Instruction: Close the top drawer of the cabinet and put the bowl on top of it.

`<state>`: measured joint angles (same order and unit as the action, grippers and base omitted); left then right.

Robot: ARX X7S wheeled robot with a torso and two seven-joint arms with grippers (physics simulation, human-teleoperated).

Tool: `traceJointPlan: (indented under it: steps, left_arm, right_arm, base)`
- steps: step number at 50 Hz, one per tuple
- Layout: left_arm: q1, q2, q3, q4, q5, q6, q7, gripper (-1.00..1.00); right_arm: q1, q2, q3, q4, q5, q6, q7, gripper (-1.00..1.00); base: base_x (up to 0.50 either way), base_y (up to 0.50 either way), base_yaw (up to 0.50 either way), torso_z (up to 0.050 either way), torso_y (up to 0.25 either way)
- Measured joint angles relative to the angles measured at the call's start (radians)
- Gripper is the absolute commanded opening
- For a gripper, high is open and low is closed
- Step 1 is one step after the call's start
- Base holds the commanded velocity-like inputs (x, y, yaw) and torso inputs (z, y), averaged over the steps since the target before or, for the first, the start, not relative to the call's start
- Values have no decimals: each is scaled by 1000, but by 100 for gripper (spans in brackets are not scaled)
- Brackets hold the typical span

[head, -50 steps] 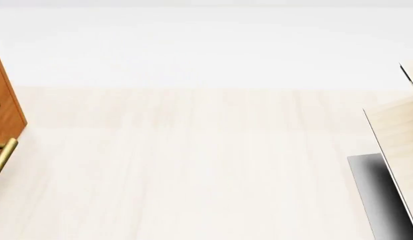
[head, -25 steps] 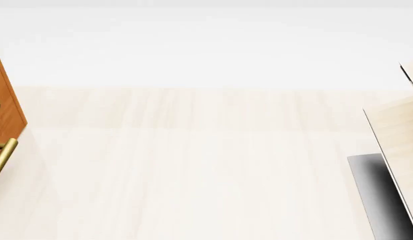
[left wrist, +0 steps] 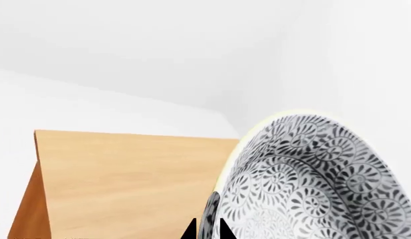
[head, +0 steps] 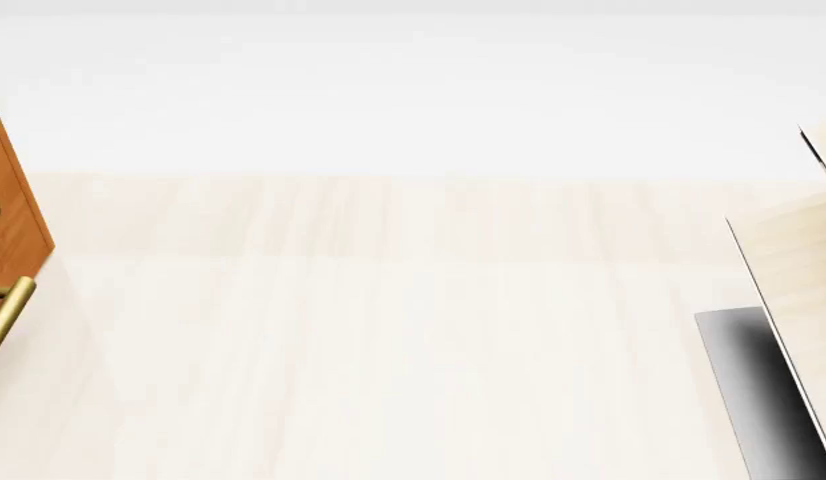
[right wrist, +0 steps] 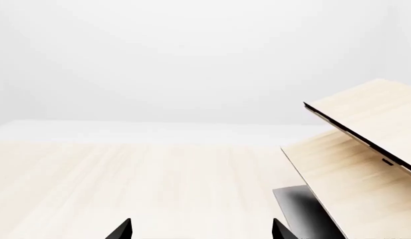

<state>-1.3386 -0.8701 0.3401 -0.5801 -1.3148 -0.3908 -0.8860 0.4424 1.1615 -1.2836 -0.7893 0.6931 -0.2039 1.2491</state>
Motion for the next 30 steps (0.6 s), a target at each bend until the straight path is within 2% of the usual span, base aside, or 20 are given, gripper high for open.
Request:
traceJointPlan:
  steps: [30]
  left_arm:
    - [24,37,30,-72,46,24,34,-100]
  right_arm:
    - [-17,-4,5,24,-3,-23,-12,100]
  base:
    - [0,0,0,0,0]
